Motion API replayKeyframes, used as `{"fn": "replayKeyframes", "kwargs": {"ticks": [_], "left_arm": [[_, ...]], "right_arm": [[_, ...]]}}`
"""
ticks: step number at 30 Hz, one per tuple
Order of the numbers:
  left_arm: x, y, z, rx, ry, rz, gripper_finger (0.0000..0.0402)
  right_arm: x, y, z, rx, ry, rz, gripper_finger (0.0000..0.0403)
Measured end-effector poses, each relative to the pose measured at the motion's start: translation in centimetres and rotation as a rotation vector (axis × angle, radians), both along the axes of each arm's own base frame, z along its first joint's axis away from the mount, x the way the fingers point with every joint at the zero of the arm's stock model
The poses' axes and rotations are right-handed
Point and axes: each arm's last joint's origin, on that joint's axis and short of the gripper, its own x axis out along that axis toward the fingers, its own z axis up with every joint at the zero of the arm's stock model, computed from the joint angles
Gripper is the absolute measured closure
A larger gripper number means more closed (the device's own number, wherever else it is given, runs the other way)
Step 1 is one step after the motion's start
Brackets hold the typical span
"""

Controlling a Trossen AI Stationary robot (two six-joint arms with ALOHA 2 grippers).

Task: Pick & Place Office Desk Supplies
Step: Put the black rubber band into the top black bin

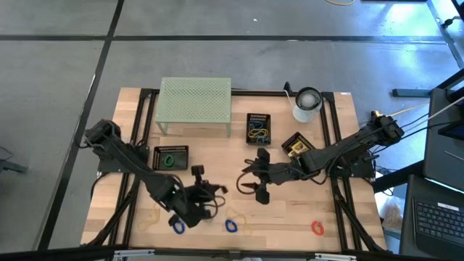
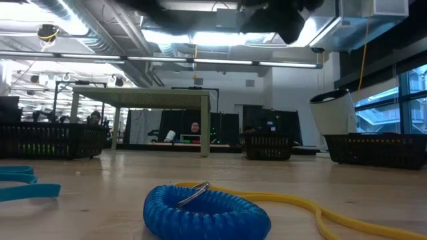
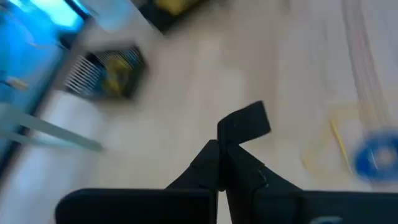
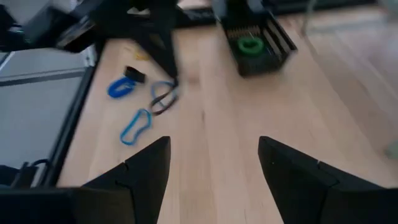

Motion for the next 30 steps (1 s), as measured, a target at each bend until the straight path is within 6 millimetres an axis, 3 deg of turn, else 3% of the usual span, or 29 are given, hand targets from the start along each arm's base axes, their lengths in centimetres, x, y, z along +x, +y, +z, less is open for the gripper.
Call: {"fn": "replayKeyframes", "kwargs": {"ticks": [6,11,19,30], "left_arm": [[0.3,1.1,4.2,0.070,-0.277,0.103,0.0395],[1.3,1.3,6.0,0.104,-0.384,0.089,0.0396],[1.9,1.6,6.5,0.125,-0.391,0.051,0.0396],[2.8,3.4,6.3,0.124,-0.363,0.068,0.0396]], "right_arm": [[0.1,1.2,0.9,-0.123,-0.113,0.122,0.0158],[0.4,1.5,1.9,-0.225,-0.226,0.184,0.0158],[1.1,0.3,2.5,-0.350,-0.284,0.106,0.0129],[1.5,-0.7,2.7,-0.339,-0.298,0.100,0.0118]]}}
